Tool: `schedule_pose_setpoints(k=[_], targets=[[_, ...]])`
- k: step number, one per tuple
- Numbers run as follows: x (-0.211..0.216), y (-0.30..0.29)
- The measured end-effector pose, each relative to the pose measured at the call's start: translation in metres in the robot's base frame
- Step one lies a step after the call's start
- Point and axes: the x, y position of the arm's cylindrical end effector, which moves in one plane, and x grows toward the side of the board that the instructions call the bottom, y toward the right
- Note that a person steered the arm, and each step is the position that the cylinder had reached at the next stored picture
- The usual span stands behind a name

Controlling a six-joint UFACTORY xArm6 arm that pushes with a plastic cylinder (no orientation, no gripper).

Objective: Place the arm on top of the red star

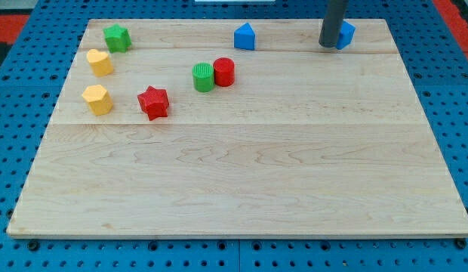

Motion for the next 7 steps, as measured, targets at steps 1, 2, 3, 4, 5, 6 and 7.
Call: schedule_pose_setpoints(k=[1, 2, 3, 4, 5, 6, 7], targets=[[0.008, -0.021], [0.024, -0.048], [0.035, -0.061], [0.029, -0.091], [0.018, -0.138], [0.024, -0.211], [0.031, -0.277]])
